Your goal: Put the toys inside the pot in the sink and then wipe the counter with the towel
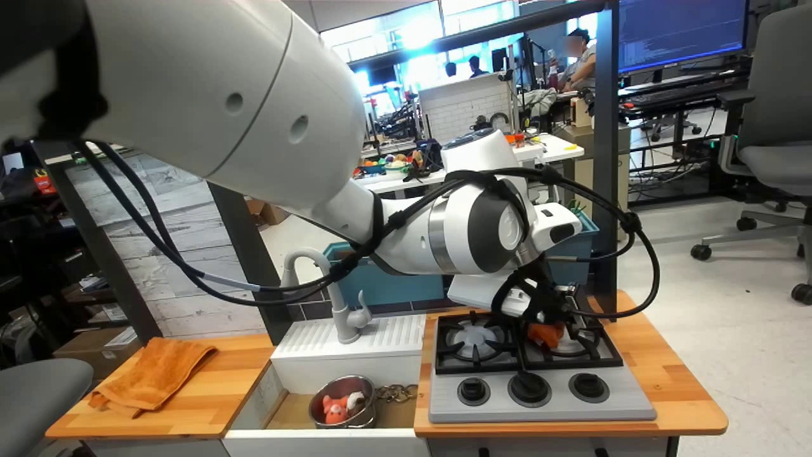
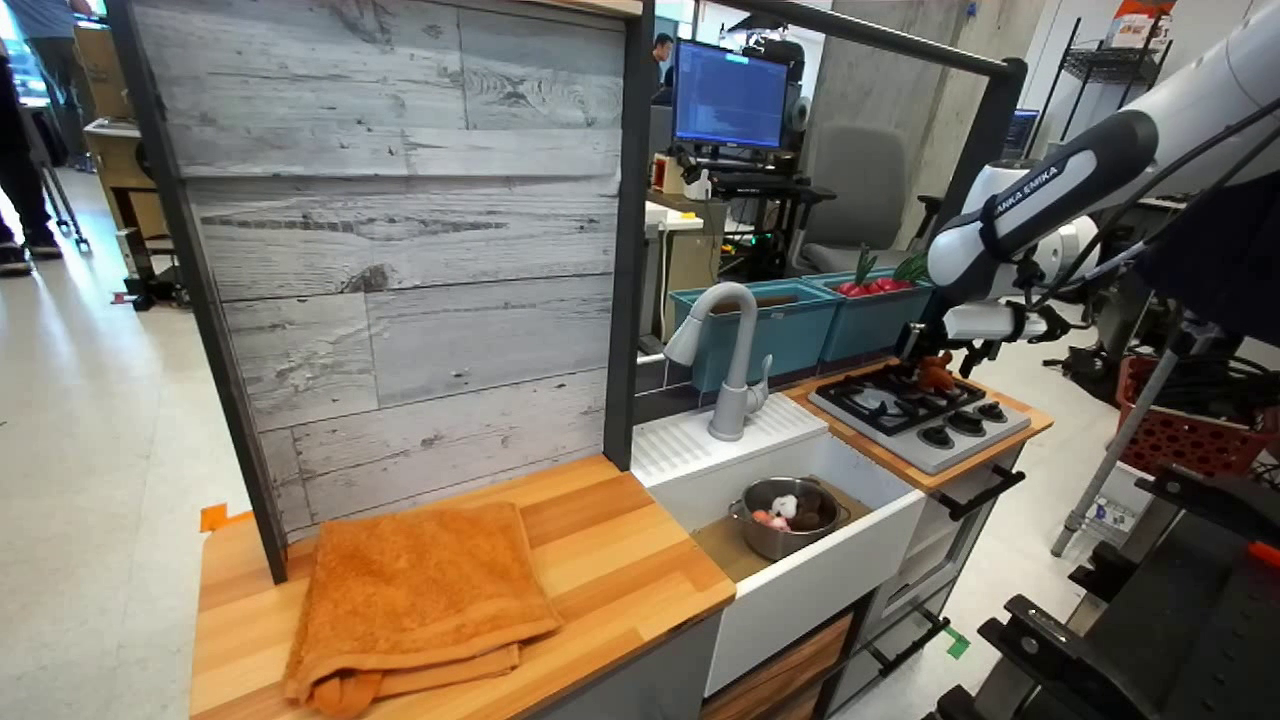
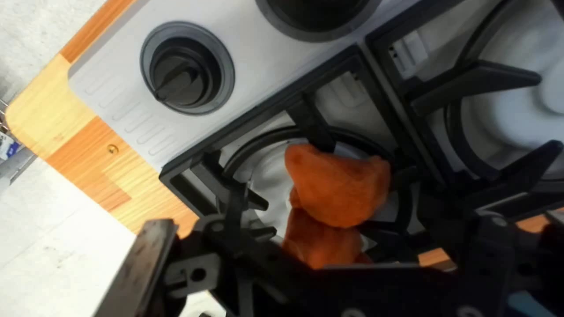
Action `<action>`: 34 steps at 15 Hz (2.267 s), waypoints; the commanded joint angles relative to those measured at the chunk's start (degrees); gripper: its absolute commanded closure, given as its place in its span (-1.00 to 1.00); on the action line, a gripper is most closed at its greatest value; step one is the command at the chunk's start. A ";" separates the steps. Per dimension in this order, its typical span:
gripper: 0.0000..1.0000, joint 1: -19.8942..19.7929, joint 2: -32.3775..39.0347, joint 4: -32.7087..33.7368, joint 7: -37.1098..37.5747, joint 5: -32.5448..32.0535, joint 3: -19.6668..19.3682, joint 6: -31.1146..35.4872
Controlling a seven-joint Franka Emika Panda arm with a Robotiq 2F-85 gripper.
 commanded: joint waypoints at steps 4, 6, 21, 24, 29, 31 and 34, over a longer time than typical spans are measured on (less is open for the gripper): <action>0.16 -1.60 5.07 10.32 0.37 -0.03 1.53 -3.22; 0.47 -1.80 5.23 11.08 0.06 0.03 1.93 -3.48; 0.94 -6.04 -11.93 -14.10 -29.62 2.16 22.53 2.81; 0.94 -9.73 -15.73 -21.92 -37.22 2.12 28.90 1.67; 0.94 -12.46 -20.97 -36.10 -45.07 3.02 32.13 -0.84; 0.94 -12.28 -22.52 -41.99 -46.36 3.75 31.92 1.03; 0.94 -12.33 -21.79 -47.06 -49.57 4.38 32.96 7.31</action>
